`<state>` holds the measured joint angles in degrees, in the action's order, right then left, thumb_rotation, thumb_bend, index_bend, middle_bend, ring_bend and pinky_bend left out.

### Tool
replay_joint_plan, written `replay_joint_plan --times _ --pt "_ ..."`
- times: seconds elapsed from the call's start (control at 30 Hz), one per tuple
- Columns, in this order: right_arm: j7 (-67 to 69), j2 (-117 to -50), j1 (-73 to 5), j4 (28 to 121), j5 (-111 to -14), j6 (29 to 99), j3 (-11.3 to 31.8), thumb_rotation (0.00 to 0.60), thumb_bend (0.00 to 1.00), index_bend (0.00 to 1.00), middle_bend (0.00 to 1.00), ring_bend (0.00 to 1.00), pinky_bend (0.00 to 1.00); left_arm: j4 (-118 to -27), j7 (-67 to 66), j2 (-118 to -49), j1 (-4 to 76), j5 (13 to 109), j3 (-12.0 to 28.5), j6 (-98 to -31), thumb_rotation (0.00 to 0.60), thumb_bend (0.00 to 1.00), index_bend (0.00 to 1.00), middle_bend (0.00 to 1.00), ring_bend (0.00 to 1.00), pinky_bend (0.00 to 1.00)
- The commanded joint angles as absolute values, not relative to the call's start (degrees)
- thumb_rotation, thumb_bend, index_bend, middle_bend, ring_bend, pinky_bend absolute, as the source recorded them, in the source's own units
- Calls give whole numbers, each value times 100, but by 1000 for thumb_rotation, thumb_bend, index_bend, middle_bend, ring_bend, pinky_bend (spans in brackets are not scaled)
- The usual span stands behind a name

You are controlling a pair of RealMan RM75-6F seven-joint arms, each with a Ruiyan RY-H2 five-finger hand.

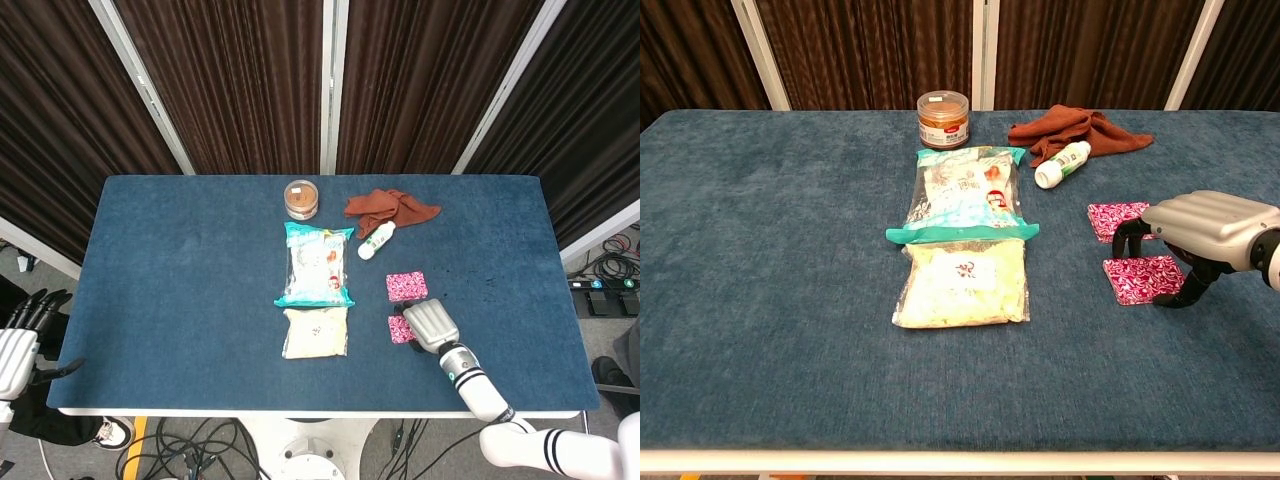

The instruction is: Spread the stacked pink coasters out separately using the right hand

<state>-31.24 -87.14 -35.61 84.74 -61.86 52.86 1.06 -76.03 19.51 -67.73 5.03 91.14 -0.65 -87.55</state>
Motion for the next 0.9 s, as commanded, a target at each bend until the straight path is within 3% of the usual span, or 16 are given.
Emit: replay_joint_plan --times 0.03,0.9 --pt "-3137 -8725 -3561 8464 -6168 5288 105 600 187 325 382 761 885 -7602 1955 -6774 503 9109 -61 -8754 600 20 124 100 0 128" --pt "-3068 -8708 -3525 8460 -6268 5406 110 600 203 384 438 761 885 -7584 1977 -6784 505 9103 -64 -8737 600 20 124 100 0 128"
